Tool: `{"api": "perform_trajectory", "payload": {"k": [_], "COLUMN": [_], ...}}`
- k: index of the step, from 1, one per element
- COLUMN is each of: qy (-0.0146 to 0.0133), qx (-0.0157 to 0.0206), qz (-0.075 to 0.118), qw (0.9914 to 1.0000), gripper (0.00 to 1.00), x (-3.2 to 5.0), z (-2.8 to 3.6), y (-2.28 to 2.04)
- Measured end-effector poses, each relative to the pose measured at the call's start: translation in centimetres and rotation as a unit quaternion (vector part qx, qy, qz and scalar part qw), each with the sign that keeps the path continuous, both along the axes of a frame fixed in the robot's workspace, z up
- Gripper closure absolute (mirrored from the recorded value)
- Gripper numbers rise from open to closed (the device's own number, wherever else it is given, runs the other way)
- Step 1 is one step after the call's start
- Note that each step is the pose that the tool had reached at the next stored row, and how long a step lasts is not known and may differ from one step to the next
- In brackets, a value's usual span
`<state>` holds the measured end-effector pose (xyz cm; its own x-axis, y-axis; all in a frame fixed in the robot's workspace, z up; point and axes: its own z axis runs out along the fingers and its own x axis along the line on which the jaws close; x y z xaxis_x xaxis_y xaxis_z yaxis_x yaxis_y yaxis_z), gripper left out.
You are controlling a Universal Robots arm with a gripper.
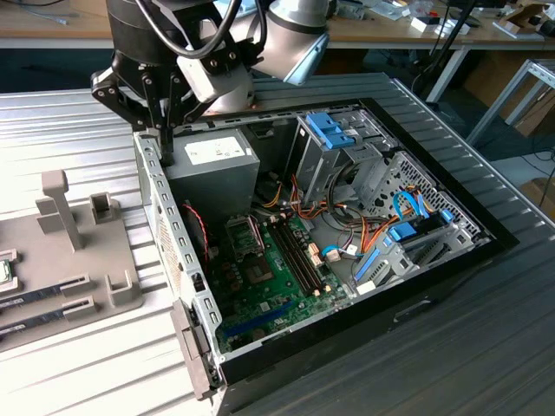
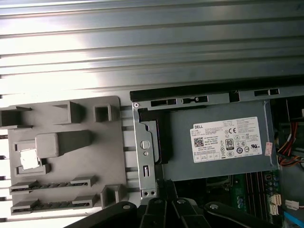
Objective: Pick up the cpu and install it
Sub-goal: 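Reach for the cpu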
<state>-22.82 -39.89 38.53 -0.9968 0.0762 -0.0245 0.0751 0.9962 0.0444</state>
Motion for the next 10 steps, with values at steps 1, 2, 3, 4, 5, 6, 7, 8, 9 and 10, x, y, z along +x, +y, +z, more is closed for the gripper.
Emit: {"api": "perform_trajectory", "payload": {"k": [1,2,3,4,5,6,7,8,9,10], "qy": [0.0000,0.0000,0.0000,0.0000,0.0000,0.0000,0.0000,0.0000,0.0000,0.0000], "qx": [0.0000,0.0000,0.0000,0.0000,0.0000,0.0000,0.0000,0.0000,0.0000,0.0000], "qz": [0.000,0.000,0.000,0.000,0.000,0.000,0.000,0.000,0.000,0.000], "qw": [1.00000,1.00000,1.00000,1.00000,1.00000,1.00000,1.00000,1.00000,1.00000,1.00000], "gripper": [0.89,0.89,0.89,0.89,0.89,0.89,0.89,0.89,0.89,0.89], "x": [-0.06,-0.10,-0.14,-0.19,-0.22,-0.25,-0.29,-0.32,-0.41,-0.49], "z": [0.00,-0.01,-0.01,-0.02,-0.02,-0.03,-0.03,-0.04,-0.05,-0.06], "y": [0.00,0.00,0.00,0.00,0.00,0.00,0.00,0.00,0.00,0.00]}}
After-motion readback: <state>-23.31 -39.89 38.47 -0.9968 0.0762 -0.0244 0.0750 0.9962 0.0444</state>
